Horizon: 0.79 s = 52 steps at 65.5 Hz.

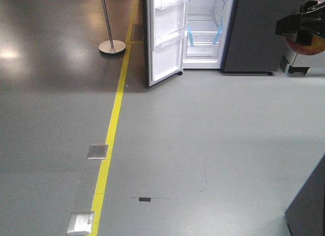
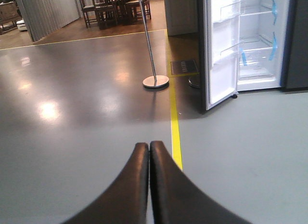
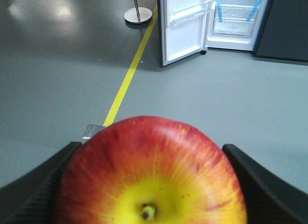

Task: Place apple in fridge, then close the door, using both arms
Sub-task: 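Drive up to the open fridge door, right gripper holding the apple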

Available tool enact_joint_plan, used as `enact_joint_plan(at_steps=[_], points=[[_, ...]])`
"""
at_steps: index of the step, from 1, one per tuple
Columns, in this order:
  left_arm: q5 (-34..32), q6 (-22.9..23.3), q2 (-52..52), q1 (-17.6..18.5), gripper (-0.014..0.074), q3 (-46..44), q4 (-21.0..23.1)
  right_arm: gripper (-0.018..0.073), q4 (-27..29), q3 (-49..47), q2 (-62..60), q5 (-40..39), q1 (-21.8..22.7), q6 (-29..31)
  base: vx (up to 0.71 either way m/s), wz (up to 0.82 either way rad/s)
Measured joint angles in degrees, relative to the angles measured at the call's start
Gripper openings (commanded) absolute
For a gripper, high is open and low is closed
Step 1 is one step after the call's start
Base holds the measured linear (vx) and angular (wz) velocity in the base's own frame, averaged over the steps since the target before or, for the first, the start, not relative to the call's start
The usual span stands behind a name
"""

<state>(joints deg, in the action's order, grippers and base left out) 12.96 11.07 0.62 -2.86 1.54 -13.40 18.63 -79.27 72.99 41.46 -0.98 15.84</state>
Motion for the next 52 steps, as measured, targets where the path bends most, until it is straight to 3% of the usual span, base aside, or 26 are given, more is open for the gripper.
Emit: enact_joint_plan(at_steps=[52], points=[[0.00, 0.00, 0.00, 0.00, -0.0008, 0.00, 0.00, 0.0141, 0.00, 0.00, 0.00, 0.00, 0.00, 0.00, 0.33, 0.03]])
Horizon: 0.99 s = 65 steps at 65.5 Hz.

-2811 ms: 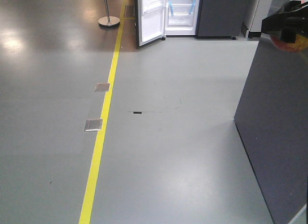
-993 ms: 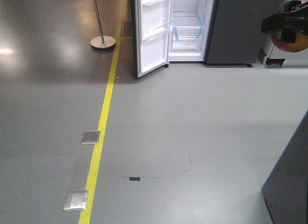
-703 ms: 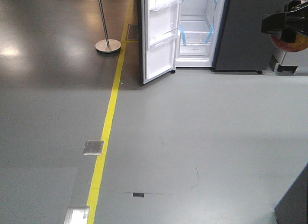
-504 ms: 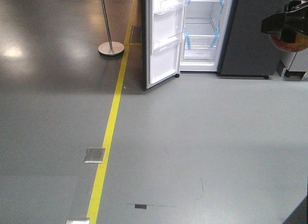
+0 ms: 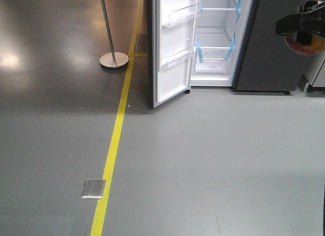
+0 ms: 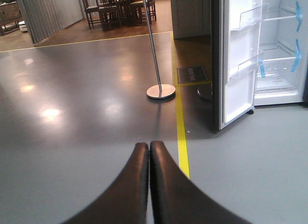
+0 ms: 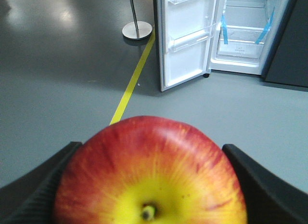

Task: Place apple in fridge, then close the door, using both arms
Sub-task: 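Drive up to the open fridge door, right gripper holding the apple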

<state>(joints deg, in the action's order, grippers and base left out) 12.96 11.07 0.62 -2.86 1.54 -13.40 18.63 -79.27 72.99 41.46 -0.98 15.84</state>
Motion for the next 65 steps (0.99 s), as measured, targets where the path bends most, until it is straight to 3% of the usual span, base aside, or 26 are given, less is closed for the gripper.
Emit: enact_joint_plan(at_steps=[65], points=[[0.00, 0.00, 0.00, 0.00, -0.0008, 0.00, 0.00, 0.0141, 0.00, 0.00, 0.00, 0.00, 0.00, 0.00, 0.28, -0.05]])
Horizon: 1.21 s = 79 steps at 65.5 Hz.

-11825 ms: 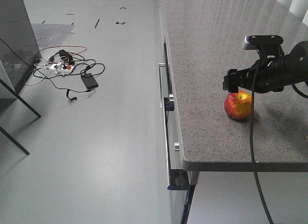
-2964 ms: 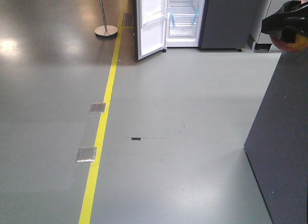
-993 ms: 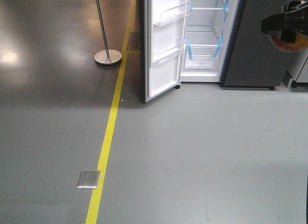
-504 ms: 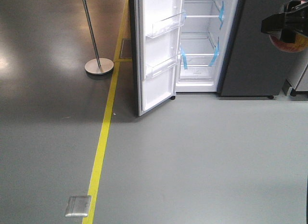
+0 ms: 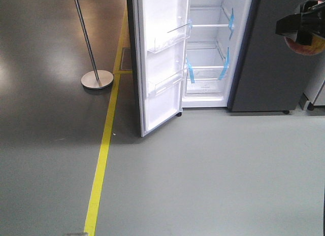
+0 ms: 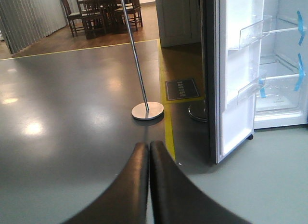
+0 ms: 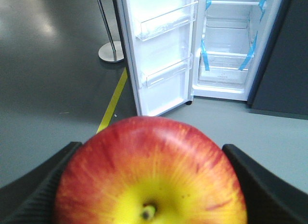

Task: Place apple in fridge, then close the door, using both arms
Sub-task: 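Drive up to the open fridge door, right gripper holding the apple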

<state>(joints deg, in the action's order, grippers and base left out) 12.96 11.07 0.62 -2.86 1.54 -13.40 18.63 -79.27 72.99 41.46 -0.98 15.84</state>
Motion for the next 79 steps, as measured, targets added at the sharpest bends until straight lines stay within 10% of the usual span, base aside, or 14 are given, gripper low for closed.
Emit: enact_joint_plan(at_steps=[79], points=[[0.00, 0.00, 0.00, 0.00, -0.0008, 0.00, 0.00, 0.0141, 0.00, 0.00, 0.00, 0.00, 0.00, 0.00, 0.20, 0.01]])
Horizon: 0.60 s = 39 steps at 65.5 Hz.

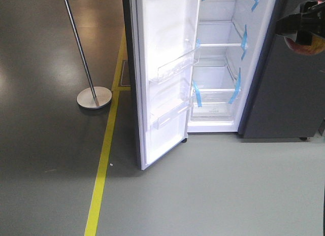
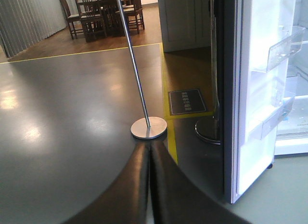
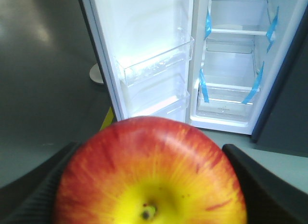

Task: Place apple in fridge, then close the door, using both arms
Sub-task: 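Drive up to the open fridge door, right gripper holding the apple, then position the base in front of the fridge door bins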

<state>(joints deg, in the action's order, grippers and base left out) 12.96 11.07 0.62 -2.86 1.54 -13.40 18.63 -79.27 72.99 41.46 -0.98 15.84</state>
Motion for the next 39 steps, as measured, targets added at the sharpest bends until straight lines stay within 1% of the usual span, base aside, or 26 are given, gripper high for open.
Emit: enact_joint_plan(at_steps=[39], points=[[0.00, 0.00, 0.00, 0.00, -0.0008, 0.00, 0.00, 0.0141, 0.00, 0.00, 0.00, 0.00, 0.00, 0.00, 0.19, 0.02]])
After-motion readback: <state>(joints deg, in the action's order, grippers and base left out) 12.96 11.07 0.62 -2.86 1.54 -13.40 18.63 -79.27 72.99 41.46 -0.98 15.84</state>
